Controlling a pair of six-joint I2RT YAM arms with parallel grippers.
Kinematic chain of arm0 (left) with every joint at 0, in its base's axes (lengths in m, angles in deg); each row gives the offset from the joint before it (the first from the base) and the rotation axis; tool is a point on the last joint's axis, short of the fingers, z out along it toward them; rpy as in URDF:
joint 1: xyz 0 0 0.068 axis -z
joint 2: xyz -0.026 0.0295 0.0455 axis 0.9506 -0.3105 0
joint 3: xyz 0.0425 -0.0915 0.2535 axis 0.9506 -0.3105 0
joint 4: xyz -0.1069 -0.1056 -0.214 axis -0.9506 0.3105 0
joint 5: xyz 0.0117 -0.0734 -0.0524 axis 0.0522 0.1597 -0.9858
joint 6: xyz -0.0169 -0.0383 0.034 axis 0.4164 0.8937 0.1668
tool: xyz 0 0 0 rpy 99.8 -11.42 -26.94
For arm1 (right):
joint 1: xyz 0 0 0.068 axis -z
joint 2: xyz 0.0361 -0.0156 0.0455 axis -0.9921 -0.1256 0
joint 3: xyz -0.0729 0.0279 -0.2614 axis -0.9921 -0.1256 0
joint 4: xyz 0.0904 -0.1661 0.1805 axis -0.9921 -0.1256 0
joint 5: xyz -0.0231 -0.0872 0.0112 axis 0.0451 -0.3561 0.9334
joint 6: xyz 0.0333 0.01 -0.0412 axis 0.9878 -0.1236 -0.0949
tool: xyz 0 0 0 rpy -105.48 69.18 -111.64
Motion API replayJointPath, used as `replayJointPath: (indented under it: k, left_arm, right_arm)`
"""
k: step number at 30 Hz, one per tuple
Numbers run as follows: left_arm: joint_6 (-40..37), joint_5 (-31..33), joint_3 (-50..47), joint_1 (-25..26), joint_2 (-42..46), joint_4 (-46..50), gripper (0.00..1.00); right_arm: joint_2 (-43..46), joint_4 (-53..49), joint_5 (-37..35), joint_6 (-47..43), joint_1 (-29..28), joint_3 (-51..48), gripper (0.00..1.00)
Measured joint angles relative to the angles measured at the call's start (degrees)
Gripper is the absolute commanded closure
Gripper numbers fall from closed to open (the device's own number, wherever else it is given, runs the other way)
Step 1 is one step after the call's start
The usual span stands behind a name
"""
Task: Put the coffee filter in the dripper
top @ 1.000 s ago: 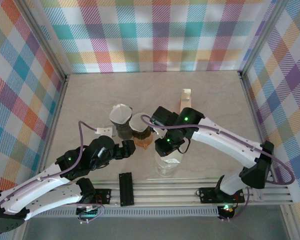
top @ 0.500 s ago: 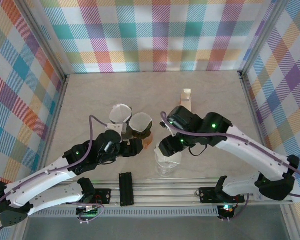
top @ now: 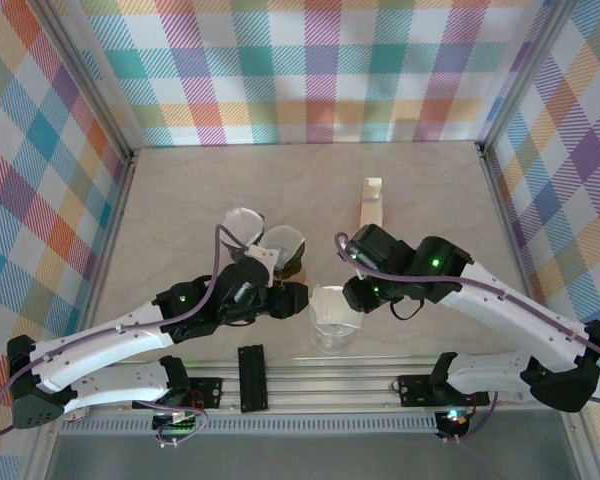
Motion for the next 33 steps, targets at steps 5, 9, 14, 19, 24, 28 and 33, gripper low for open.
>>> replayJointPath:
  k: [5,9,14,19,24,28,33]
  left_arm:
    - [0.00,-0.42,0.02,0.52,-2.21,-0.90,0.65]
    - [0.07,-0.39,0.02,0.61,-2.99,-1.03,0.68]
    - [0.07,-0.37,-0.02,0.61,-2.99,-1.25,0.68]
    - [0.09,-0.37,-0.09,0.61,-2.99,-1.29,0.68]
    - [0.09,-0.37,-0.15,0.61,-2.99,-1.31,0.68]
    - [0.09,-0.35,-0.46,0.61,-2.99,-1.70,0.68]
    - [0.11,-0.35,-0.48,0.61,-3.02,-1.97,0.68]
  right_arm:
    - [0.00,0.04,-0.28,-0.48,0.00,0.00,0.94]
    - [-0.35,0.22,-0.39,-0.85,0.00,-0.02,0.98]
    - [-1.18,0.96,-0.39,-0.87,0.00,-1.33,0.99]
    - [-1.81,1.62,-0.44,-0.70,0.00,-3.23,0.53]
    - [-1.73,2.58,-0.61,-0.90,0.00,-3.32,0.29]
    - [-1.73,3.67,-0.42,-0.83,0.00,-3.69,0.26]
    - [-1.66,4.57,-0.17,-0.70,-0.02,-5.68,0.19]
